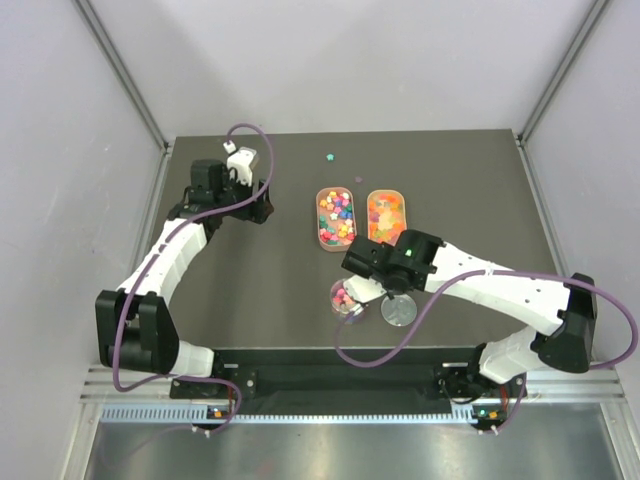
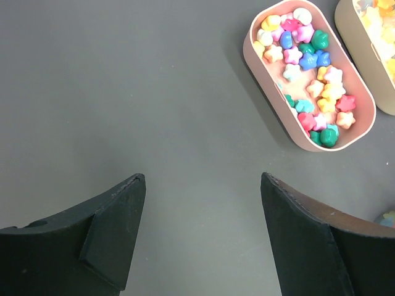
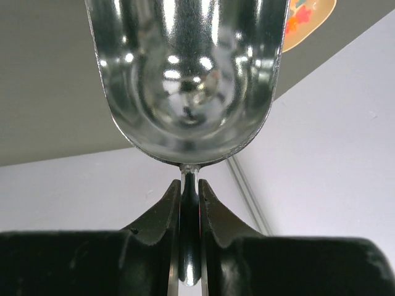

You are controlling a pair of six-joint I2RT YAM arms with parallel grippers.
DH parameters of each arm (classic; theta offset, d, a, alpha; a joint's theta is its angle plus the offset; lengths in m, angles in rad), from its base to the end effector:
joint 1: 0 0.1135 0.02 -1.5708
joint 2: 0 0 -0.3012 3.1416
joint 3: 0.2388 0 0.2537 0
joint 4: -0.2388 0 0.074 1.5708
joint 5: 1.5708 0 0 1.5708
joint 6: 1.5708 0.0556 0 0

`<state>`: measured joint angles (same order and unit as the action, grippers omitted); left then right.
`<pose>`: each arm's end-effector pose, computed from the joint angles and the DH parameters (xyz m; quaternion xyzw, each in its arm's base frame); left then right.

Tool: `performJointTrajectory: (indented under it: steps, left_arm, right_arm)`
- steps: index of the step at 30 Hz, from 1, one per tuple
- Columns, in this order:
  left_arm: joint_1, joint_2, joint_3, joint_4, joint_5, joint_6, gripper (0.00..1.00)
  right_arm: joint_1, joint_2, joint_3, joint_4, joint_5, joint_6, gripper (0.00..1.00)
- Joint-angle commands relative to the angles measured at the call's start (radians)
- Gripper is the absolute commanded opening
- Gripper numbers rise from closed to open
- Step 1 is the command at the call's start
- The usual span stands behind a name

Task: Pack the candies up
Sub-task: Place the fake candies in the packing bottle.

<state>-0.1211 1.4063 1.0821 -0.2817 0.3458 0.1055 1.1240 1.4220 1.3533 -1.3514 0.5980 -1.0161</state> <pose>0.3226 -0.0582 0.3171 0.1780 0.8580 -0.1560 0.4558 0.1334 0.2060 0.3357 -0.8253 0.4769 -0.2894 0.0877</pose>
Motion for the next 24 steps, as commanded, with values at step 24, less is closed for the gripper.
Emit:
performJointTrajectory:
  steps: [24]
  left_arm:
    - [0.0,0.503,0.589,-0.461,0.277,-0.05,0.66]
  right_arm:
    - [-0.427,0.389,0.425,0.231,0.062,-0.183,0.0]
